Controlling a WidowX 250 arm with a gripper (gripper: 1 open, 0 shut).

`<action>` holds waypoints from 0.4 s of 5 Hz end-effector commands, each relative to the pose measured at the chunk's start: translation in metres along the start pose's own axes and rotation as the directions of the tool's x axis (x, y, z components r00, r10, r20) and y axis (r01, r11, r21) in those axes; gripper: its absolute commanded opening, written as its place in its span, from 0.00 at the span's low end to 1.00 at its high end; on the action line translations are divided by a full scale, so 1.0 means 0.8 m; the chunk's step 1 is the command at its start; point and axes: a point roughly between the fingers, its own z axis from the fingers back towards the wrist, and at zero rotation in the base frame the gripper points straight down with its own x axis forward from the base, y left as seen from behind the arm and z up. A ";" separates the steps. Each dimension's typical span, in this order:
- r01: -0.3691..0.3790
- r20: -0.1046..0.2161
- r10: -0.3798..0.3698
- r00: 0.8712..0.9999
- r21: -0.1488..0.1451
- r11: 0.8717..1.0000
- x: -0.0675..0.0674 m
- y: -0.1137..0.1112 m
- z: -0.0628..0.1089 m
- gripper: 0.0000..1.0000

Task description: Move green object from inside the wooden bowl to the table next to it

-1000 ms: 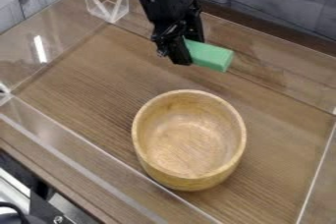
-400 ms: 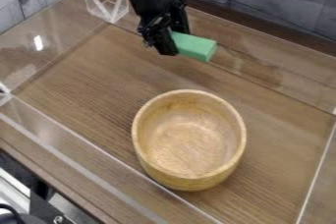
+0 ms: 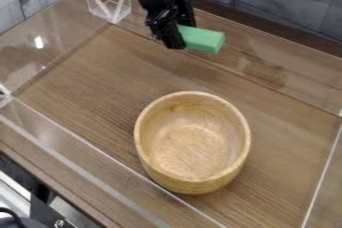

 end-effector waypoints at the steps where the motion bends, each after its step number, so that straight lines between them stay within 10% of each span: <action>1: 0.011 0.023 -0.010 1.000 -0.055 0.998 -0.015 -0.021 -0.002 0.00; 2: -0.004 0.022 0.005 1.000 -0.059 0.998 -0.024 -0.018 -0.014 1.00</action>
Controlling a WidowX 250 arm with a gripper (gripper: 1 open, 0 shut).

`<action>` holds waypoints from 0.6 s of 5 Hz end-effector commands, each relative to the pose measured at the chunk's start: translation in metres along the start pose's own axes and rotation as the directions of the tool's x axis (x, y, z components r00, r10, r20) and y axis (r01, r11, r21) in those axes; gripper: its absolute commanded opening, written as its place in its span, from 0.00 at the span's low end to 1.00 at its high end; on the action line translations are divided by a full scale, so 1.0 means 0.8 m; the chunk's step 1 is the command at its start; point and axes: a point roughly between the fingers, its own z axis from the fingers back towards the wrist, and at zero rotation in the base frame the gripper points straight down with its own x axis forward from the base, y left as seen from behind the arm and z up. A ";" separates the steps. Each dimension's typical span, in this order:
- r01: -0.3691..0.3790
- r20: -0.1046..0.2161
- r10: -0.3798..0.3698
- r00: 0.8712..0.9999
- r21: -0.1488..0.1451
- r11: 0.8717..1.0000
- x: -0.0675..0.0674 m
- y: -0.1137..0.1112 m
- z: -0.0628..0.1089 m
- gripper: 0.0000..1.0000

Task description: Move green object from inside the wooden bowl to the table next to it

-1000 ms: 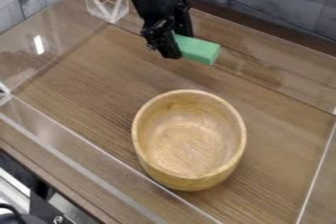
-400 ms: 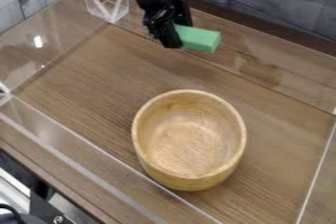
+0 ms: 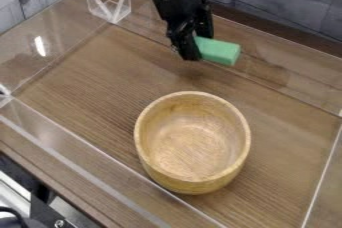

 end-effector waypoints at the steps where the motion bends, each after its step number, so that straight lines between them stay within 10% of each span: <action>1: 0.076 -0.011 -0.077 0.997 -0.025 0.997 -0.012 -0.007 0.023 1.00; 3: 0.060 -0.017 -0.060 0.998 -0.036 0.998 0.006 -0.011 0.011 1.00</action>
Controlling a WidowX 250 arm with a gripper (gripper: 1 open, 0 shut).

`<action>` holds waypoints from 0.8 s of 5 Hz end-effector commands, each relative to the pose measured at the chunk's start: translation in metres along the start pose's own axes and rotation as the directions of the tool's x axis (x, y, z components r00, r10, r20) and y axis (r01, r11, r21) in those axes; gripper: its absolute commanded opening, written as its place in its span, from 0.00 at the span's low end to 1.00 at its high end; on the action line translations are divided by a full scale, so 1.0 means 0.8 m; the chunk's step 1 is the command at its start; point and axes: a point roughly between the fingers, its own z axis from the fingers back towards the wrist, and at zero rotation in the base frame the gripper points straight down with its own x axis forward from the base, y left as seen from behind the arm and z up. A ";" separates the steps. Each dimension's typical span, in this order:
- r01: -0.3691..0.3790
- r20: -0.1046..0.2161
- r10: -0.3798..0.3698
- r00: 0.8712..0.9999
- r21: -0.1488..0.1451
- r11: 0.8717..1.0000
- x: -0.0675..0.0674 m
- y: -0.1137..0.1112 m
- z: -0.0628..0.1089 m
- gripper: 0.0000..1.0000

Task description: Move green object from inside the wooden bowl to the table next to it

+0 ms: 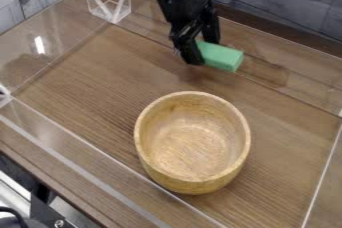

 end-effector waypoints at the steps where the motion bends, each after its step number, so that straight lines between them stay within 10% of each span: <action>1: -0.059 0.018 0.060 0.998 -0.076 0.995 0.019 -0.004 0.005 1.00; 2: -0.005 0.008 0.005 1.000 -0.056 0.998 0.023 0.008 -0.003 0.00; 4: 0.022 -0.002 -0.022 1.000 -0.048 0.999 0.028 0.016 -0.009 0.00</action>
